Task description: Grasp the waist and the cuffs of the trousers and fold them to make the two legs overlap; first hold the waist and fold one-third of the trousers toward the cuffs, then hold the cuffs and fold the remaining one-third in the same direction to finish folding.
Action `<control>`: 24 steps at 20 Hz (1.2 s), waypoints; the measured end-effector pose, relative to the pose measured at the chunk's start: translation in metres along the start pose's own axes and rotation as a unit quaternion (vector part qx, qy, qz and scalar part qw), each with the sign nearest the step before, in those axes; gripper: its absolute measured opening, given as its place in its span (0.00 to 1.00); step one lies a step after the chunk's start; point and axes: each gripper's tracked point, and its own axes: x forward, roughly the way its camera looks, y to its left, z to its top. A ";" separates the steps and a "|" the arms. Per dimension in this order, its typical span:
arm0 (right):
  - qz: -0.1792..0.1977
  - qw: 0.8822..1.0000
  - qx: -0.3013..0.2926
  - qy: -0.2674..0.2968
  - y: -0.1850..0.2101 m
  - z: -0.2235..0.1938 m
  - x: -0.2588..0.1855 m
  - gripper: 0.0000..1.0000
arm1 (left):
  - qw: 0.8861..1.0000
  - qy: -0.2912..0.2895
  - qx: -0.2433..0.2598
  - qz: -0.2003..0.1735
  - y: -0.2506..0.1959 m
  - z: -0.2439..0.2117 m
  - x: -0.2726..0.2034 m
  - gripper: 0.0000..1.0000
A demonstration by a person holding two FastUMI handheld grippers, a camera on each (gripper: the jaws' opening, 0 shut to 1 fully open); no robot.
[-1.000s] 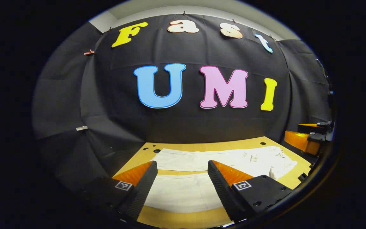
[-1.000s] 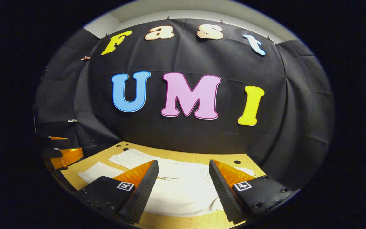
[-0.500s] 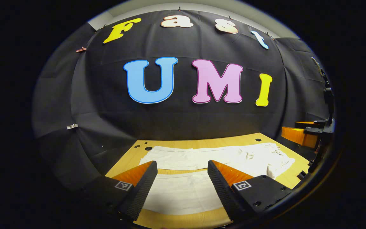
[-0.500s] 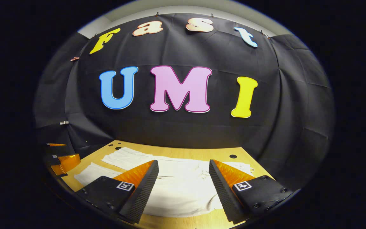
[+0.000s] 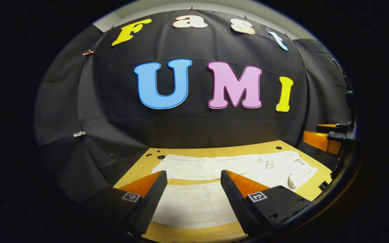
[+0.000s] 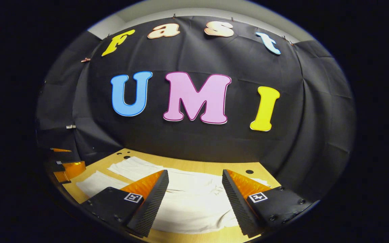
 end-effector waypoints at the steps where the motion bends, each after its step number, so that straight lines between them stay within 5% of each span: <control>1: 0.023 1.000 -0.013 0.003 0.005 -0.003 -0.001 0.98 | 1.000 -0.003 0.005 0.008 0.004 0.001 0.000 0.99; 9: 0.022 0.989 -0.142 0.024 -0.057 -0.023 0.016 0.97 | 0.999 0.019 -0.010 0.044 0.022 -0.016 -0.006 0.98; 14: 0.009 0.969 -0.244 0.043 -0.116 -0.038 0.031 0.97 | 0.997 0.040 0.002 0.073 0.035 -0.038 -0.005 0.98; 17: 0.055 0.942 -0.321 0.081 -0.135 -0.072 0.038 0.97 | 0.995 0.055 0.016 0.080 0.041 -0.050 -0.006 0.98; 24: 0.159 0.852 -0.472 0.163 -0.161 -0.163 0.019 0.98 | 0.985 0.142 -0.001 0.103 0.056 -0.112 -0.008 0.99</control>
